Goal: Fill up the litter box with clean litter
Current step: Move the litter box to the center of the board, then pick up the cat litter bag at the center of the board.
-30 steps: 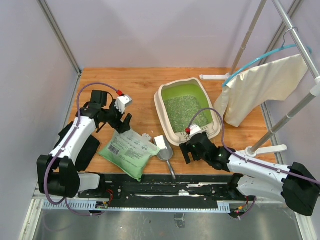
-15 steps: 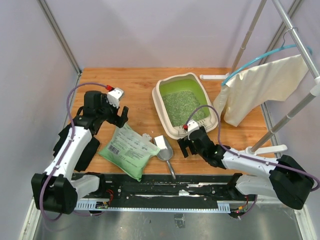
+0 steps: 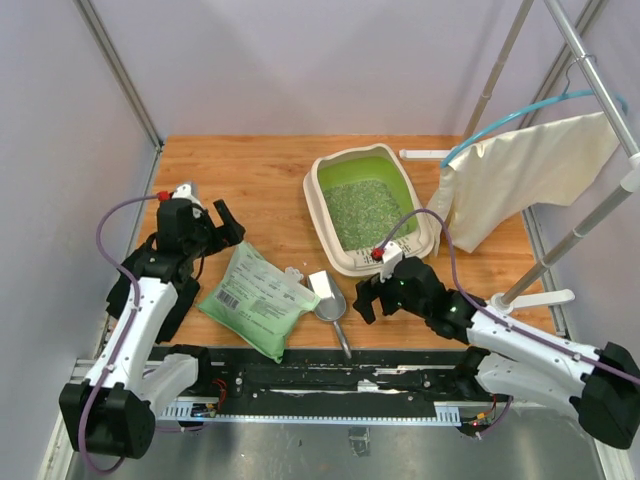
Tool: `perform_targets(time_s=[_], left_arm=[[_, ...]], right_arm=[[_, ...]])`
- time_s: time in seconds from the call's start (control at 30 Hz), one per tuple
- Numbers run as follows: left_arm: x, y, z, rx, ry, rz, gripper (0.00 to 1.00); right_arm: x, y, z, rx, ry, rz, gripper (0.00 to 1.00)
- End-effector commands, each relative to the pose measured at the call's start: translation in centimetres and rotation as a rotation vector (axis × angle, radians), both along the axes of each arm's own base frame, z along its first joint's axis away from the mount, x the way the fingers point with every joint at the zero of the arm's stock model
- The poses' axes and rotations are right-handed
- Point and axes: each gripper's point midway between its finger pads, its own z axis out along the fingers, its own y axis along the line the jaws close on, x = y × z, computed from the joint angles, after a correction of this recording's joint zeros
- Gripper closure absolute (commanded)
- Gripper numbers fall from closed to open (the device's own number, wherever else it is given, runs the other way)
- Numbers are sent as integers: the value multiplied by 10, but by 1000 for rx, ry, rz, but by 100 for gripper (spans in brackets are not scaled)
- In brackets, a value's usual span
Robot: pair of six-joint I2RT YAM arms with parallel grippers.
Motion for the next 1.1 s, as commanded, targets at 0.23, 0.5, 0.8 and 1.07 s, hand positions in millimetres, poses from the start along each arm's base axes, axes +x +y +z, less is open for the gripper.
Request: perform_targets(time_s=[0.23, 0.5, 0.8, 1.07], left_arm=[[-16, 23, -60, -159, 193, 191, 0], [14, 3, -65, -279, 182, -78, 0], [31, -3, -101, -297, 264, -172, 1], [18, -28, -123, -466, 335, -250, 19]], right_arm=[[-47, 31, 57, 284, 139, 165, 3], [-52, 46, 58, 263, 197, 244, 4], [-52, 57, 57, 247, 240, 275, 4], [-50, 59, 59, 243, 238, 275, 4]])
